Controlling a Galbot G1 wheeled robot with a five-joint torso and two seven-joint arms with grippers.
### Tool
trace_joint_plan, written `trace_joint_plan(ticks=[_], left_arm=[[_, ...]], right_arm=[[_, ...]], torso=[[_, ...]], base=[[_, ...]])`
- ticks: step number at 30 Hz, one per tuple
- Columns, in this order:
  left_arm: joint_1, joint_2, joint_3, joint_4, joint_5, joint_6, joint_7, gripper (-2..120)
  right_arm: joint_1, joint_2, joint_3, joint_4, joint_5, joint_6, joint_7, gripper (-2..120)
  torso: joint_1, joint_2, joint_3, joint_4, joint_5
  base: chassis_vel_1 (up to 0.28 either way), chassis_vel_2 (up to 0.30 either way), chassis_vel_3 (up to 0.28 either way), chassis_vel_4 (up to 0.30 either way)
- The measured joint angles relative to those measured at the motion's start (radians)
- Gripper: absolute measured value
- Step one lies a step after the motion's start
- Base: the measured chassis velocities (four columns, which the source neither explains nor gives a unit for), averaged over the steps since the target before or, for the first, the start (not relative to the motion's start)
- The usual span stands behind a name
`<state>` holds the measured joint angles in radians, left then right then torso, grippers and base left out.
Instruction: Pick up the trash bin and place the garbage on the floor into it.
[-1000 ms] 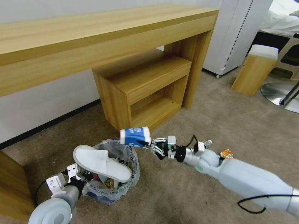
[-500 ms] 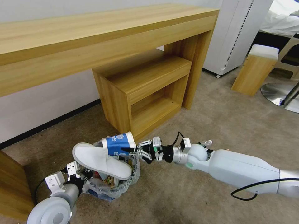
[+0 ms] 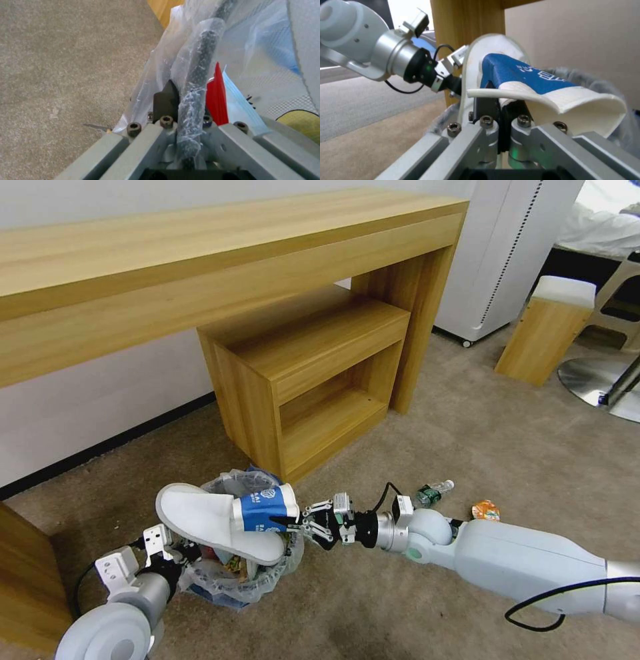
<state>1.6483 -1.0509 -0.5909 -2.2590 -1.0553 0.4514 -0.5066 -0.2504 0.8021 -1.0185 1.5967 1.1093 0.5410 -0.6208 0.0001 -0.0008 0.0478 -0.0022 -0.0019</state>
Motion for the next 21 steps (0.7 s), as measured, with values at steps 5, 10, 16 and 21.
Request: trace_joint_plan(ticks=[5,10,16,21], left_arm=[[0.003,-0.004,0.003,-0.009,0.006,0.002,0.000,0],[0.000,-0.006,0.008,-0.005,0.011,0.003,0.000,0],[-0.006,-0.003,0.008,0.006,0.013,0.003,0.001,0],[-0.008,-0.003,0.010,0.010,0.013,0.003,0.001,0]], right_arm=[[0.021,0.000,-0.019,0.032,0.015,-0.020,0.022,0],[0.042,-0.012,-0.028,0.071,0.020,-0.030,0.048,0],[0.053,-0.044,-0.029,0.121,0.013,-0.051,0.102,0],[0.057,-0.062,-0.027,0.139,0.013,-0.060,0.110,0]], torso=[[0.000,0.000,0.000,0.0000,-0.0001],[0.000,0.000,0.000,0.0000,-0.0001],[0.000,0.000,0.000,0.0000,-0.0001],[0.000,0.000,0.000,0.0000,0.0000]], base=[[0.000,0.000,0.000,0.000],[0.000,0.000,0.000,0.000],[0.000,0.000,0.000,0.000],[0.000,0.000,0.000,0.000]])
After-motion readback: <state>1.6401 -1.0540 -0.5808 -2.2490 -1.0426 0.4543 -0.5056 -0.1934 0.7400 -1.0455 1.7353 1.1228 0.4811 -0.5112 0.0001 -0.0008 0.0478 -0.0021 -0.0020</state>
